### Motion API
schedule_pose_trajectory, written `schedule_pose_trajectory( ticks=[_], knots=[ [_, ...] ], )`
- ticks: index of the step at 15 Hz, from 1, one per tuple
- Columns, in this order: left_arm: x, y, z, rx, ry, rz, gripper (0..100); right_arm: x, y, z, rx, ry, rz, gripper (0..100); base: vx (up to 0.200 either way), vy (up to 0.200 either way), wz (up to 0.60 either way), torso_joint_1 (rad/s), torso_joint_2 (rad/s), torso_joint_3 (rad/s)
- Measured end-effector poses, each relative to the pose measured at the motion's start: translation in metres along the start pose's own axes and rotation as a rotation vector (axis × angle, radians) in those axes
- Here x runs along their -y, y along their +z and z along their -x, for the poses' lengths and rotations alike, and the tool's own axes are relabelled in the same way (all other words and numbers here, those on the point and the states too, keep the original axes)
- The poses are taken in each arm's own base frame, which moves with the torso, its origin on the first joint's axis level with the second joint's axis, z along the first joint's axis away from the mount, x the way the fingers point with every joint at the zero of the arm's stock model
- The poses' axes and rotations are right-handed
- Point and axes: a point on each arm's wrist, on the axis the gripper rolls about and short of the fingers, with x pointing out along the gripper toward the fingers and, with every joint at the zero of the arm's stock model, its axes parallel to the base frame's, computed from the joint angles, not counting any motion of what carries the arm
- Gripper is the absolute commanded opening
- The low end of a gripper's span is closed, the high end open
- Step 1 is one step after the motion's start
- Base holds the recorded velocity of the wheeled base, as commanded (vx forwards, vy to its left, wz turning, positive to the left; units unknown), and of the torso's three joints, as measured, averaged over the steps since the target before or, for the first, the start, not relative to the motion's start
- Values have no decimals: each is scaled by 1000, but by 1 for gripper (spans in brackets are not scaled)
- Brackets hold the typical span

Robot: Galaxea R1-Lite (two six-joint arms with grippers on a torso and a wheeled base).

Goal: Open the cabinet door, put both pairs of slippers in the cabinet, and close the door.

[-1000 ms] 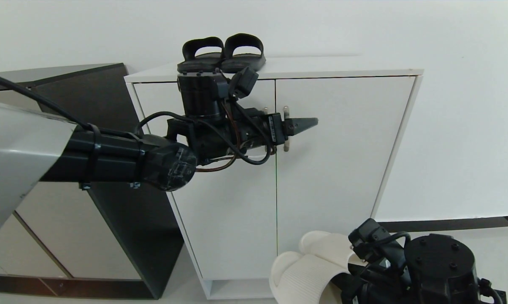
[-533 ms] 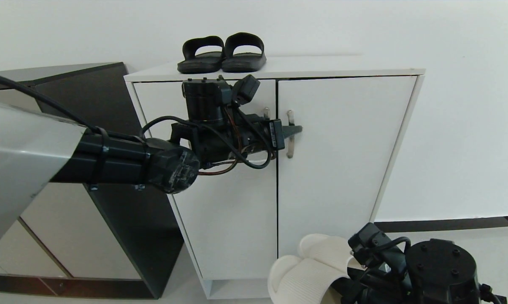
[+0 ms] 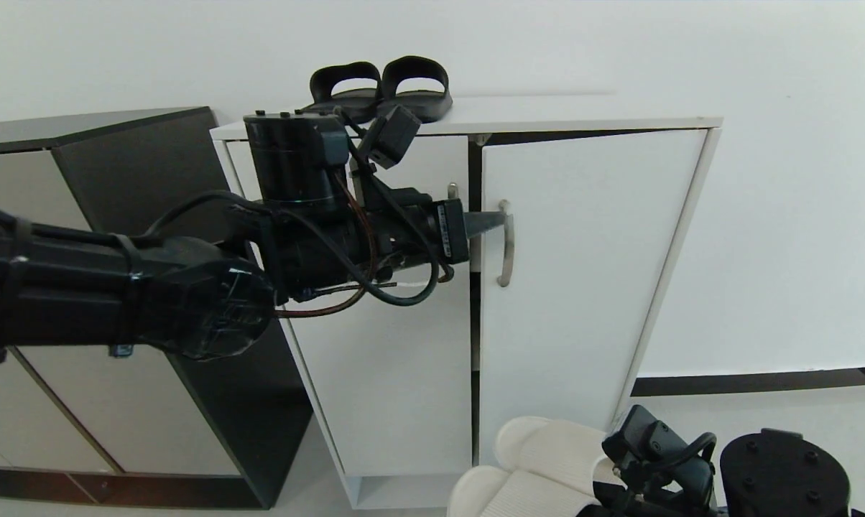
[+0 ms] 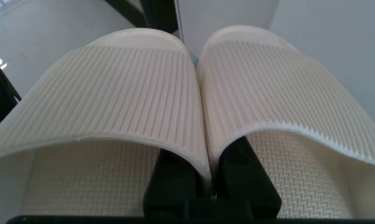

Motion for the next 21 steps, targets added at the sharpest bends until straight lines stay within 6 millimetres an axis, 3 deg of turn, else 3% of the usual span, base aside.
schedule_pose_trajectory(
  ticks=[6, 10, 13, 17, 21],
  knots=[
    [38, -6, 43, -18, -44, 0, 0, 0, -3, 1, -12, 2, 1, 0, 0, 0, 0, 0, 0, 0],
    [29, 4, 62, 20, 6, -11, 0, -2, -4, 0, -16, 6, 5, 0, 0, 0, 0, 0, 0, 0],
    [7, 10, 52, 42, 50, -13, 0, -2, -4, 0, -17, 6, 6, 0, 0, 0, 0, 0, 0, 0],
    [-22, 7, 25, 91, 72, -31, 0, -2, -4, 0, -18, 6, 5, 0, 0, 0, 0, 0, 0, 0],
    [-35, 6, 9, 85, 84, -25, 0, -2, -4, 0, -18, 7, 6, 0, 0, 0, 0, 0, 0, 0]
  ],
)
